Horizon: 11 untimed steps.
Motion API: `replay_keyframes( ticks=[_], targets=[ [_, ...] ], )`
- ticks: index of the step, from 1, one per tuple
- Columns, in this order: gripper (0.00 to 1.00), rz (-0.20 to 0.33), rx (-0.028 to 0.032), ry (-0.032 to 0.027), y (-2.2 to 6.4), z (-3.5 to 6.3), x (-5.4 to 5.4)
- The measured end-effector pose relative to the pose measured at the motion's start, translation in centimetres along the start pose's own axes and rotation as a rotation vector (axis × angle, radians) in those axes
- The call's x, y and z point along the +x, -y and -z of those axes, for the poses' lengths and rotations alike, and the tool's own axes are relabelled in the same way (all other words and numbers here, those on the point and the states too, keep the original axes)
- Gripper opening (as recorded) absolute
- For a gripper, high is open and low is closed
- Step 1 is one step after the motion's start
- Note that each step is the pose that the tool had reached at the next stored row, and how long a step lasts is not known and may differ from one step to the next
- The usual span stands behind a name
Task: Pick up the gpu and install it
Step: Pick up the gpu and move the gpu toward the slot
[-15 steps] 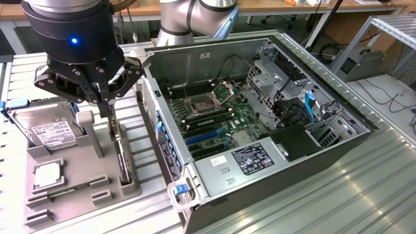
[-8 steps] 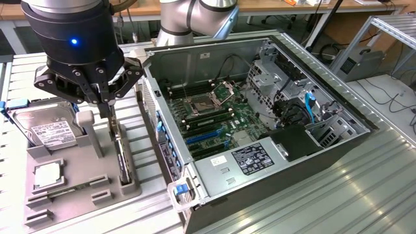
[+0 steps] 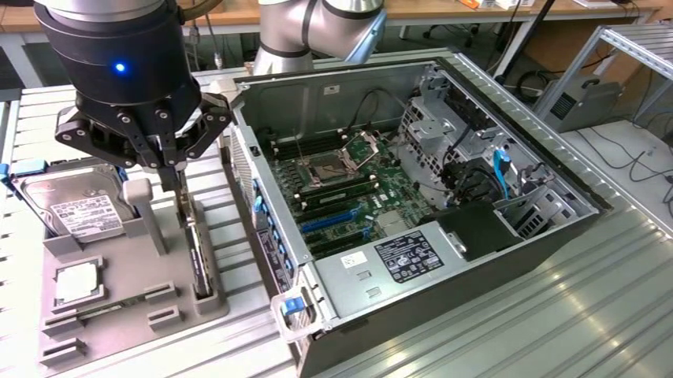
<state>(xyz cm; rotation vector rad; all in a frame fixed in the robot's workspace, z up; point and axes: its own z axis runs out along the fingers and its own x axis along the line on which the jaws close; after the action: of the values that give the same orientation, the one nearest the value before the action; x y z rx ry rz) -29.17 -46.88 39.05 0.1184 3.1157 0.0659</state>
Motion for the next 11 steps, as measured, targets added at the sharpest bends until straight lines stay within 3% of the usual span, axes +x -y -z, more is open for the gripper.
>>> replay_keyframes(
  ticks=[5, 7, 11],
  targets=[
    [0.11, 0.0, 0.0, 0.0, 0.0, 0.0, 0.0],
    [0.3, 0.0, 0.0, 0.0, 0.0, 0.0, 0.0],
    [0.42, 0.0, 0.0, 0.0, 0.0, 0.0, 0.0]
  ],
)
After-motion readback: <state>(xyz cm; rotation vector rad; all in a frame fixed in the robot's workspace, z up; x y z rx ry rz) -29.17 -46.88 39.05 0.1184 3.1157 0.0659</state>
